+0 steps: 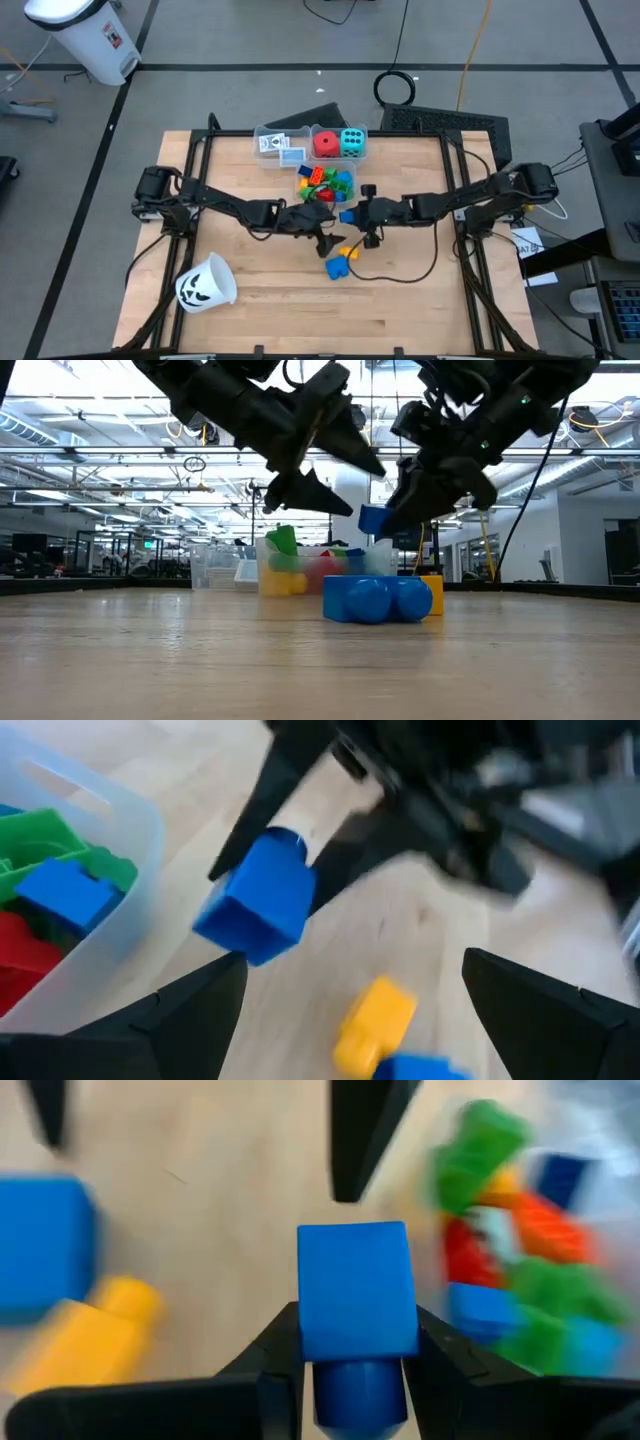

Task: Pick & Place Toys
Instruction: Put the top blue game piece into the bottom transparent bin

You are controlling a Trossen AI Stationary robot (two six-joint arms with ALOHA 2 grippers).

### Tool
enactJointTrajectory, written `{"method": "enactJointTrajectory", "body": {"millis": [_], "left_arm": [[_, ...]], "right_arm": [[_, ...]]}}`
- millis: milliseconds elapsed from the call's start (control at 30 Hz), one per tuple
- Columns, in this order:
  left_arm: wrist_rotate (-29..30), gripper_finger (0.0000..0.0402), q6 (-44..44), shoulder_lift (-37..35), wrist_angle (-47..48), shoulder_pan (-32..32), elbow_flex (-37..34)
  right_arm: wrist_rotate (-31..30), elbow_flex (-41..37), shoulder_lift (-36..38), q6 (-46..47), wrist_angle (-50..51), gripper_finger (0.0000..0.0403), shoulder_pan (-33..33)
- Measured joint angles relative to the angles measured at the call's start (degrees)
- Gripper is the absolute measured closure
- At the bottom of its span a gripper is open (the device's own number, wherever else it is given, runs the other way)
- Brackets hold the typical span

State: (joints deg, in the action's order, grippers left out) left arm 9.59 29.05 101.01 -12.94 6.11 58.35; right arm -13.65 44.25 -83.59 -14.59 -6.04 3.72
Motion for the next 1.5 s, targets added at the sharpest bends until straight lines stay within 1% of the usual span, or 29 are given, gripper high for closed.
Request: {"method": "enactJointTrajectory", "body": {"millis": [67, 167, 267, 500, 633, 700, 833, 933, 1067, 1133, 1200, 1267, 1367, 1500], "left_arm": [[0.1, 0.0025, 4.0, 0.0, -2.3, -0.6, 0.0], [1.3, 0.0025, 6.6, 0.0, -4.6, -1.2, 0.0], [2.8, 0.0025, 6.7, 0.0, -4.6, -1.8, 0.0], [2.6, 0.0025, 5.9, 0.0, -5.6, -2.9, 0.0], [0.8, 0.0025, 4.6, 0.0, -7.1, -3.1, 0.0], [-0.4, 0.0025, 4.7, 0.0, -8.1, -3.2, 0.0], [-0.6, 0.0025, 3.5, 0.0, -8.4, -3.1, 0.0], [-0.5, 0.0025, 2.5, 0.0, -8.5, -3.2, 0.0], [-0.4, 0.0025, 4.9, -0.1, -8.7, -3.9, 0.0], [-1.1, 0.0033, 5.3, -0.2, -8.7, -4.2, 0.0], [-1.8, 0.0056, 5.5, -0.2, -8.8, -4.4, 0.0], [-2.0, 0.0092, 6.1, -0.2, -8.9, -4.6, 0.0], [-2.5, 0.0167, 8.2, -0.1, -8.8, -5.3, 0.0], [-2.5, 0.0284, 9.0, -0.1, -8.5, -6.1, 0.0]], "right_arm": [[-5.4, 0.0, 0.0, -3.1, -1.8, 0.0312, 1.5], [-8.9, 0.0, 0.0, -6.0, -4.3, 0.0311, 3.2], [-9.7, 0.0, 0.0, -7.0, -5.4, 0.0311, 4.3], [-13.7, 0.0, 0.0, -7.3, -5.9, 0.0311, 5.3], [-16.1, 0.0, 0.1, -7.6, -6.2, 0.031, 5.4], [-16.0, 0.0, 0.1, -7.6, -7.7, 0.031, 5.4], [-16.3, 0.0, 0.1, -8.2, -9.0, 0.031, 5.4], [-18.0, 0.0, 0.1, -8.5, -9.2, 0.031, 5.4], [-19.2, -0.1, 0.0, -9.1, -11.0, 0.031, 5.5], [-19.3, -0.1, 0.0, -9.3, -11.8, 0.031, 5.5], [-19.3, -0.1, 0.0, -9.3, -11.9, 0.0309, 5.5], [-19.1, -0.1, 0.0, -9.3, -11.9, 0.0309, 5.5], [-19.1, -0.1, 0.0, -9.3, -12.4, 0.0309, 5.6], [-19.3, -0.1, 0.1, -9.2, -12.8, 0.0309, 5.6]]}}
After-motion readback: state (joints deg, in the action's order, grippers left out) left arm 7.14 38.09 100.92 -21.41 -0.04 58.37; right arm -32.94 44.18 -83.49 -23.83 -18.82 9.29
